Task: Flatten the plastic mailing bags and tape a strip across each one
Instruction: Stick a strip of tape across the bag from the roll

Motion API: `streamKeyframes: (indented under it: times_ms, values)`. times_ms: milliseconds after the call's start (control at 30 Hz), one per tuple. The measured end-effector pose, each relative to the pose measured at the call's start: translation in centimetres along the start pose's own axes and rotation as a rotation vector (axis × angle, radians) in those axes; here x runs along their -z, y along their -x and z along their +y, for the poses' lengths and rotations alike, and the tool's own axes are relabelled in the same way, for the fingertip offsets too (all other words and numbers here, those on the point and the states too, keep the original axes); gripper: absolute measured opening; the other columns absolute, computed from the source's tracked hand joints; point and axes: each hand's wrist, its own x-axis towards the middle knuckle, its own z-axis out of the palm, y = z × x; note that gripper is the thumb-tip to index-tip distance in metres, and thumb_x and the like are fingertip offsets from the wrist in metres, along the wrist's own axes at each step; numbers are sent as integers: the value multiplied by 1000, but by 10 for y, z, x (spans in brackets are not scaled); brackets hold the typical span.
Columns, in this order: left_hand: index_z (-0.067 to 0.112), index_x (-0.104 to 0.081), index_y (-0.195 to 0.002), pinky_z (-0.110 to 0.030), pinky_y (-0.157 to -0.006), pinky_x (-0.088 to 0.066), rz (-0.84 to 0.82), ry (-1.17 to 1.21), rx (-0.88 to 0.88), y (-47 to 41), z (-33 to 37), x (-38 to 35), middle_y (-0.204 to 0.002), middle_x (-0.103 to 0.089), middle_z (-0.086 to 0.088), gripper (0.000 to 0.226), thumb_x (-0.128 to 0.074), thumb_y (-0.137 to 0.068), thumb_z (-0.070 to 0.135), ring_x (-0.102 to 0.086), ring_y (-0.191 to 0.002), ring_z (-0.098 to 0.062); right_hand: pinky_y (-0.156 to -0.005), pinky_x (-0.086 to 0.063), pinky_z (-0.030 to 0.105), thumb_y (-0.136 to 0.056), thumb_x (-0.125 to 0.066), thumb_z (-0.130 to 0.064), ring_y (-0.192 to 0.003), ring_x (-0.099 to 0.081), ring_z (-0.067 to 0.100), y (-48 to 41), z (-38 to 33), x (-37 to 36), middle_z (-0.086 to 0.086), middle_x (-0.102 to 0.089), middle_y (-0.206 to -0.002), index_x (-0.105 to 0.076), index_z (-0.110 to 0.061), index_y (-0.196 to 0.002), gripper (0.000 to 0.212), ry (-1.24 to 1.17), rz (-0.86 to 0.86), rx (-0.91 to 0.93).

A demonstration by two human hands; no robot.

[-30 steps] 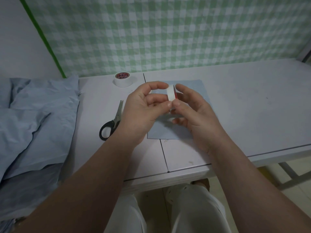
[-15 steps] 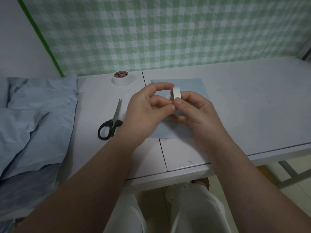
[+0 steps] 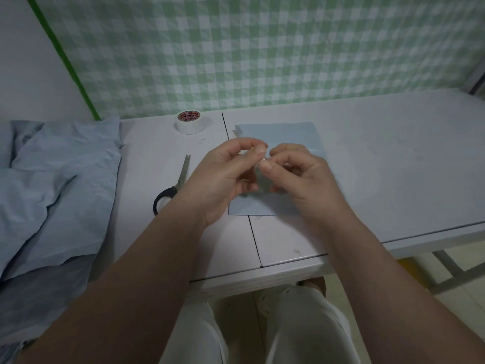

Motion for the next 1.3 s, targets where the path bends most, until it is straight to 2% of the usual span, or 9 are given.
streamKeyframes:
  times_ms: [67, 167, 333, 667, 767, 1000, 1100, 1233, 1300]
  values:
    - [16, -61, -83, -18, -45, -41, 17, -31, 36, 0, 0, 0, -62, -48, 1, 12, -61, -83, 29, -45, -54, -12, -56, -46, 16, -77, -67, -23, -61, -56, 2, 1, -4, 1, -5, -62, -76, -66, -10, -73, 13, -88, -23, -68]
    - [15, -57, -76, -16, -39, -33, 11, 51, 162, 0, 2, 0, -58, -35, 1, 30, -60, -76, 45, -38, -46, -9, -52, -46, 16, -75, -59, -24, -54, -50, 1, 1, -7, 2, -9, -63, -62, -65, -11, -79, 15, -282, -99, -160]
    - [14, -53, -81, -15, -35, -28, -103, 253, 277, -3, 3, 4, -52, -24, 4, 44, -51, -76, 58, -30, -42, -7, -52, -48, 15, -80, -52, -16, -55, -51, 3, 3, -15, 3, -4, -63, -72, -64, -8, -100, 24, -551, -236, -233]
    - [16, -63, -76, -17, -38, -27, -181, 37, 176, -1, 0, 0, -68, -54, 0, 44, -51, -72, 58, -37, -46, -9, -46, -41, 17, -80, -61, -21, -49, -47, 7, 3, -12, 4, -2, -60, -62, -61, -8, -81, 13, -468, -134, -245]
    - [21, -61, -72, -18, -37, -28, -157, 78, 189, -1, 0, 1, -70, -42, -6, 38, -54, -71, 58, -38, -43, -10, -47, -43, 17, -83, -57, -18, -49, -50, 7, 3, -12, 4, -1, -61, -64, -64, -5, -87, 15, -510, -171, -231]
    - [16, -50, -81, -18, -38, -26, -94, 6, 172, -2, -2, 3, -53, -34, -2, 40, -37, -96, 50, -37, -40, -12, -46, -44, 14, -77, -56, -29, -49, -50, 4, 1, -14, 2, -3, -64, -65, -66, -8, -88, 25, -518, -67, -259]
    - [15, -51, -83, -18, -37, -22, -94, 69, 160, -1, -2, 3, -44, -36, 1, 34, -35, -100, 39, -38, -38, -12, -49, -47, 16, -76, -64, -21, -50, -54, 5, 1, -13, 3, -1, -64, -67, -58, -11, -116, 41, -488, -18, -256]
    - [13, -54, -111, -21, -41, -29, -28, -116, 59, -1, -5, 0, -54, -48, 0, 19, -48, -98, 27, -45, -45, -15, -50, -49, 15, -90, -59, -11, -48, -55, 5, 1, -12, 4, -2, -66, -64, -55, -20, -122, 33, -443, 67, -263]
    - [24, -50, -124, -28, -48, -35, -17, -236, -41, -1, -7, 0, -61, -54, 1, 36, -62, -90, 20, -50, -52, -17, -47, -49, 13, -92, -57, -12, -46, -56, 3, 0, -13, 4, -3, -66, -61, -60, -16, -113, 22, -490, 99, -297]
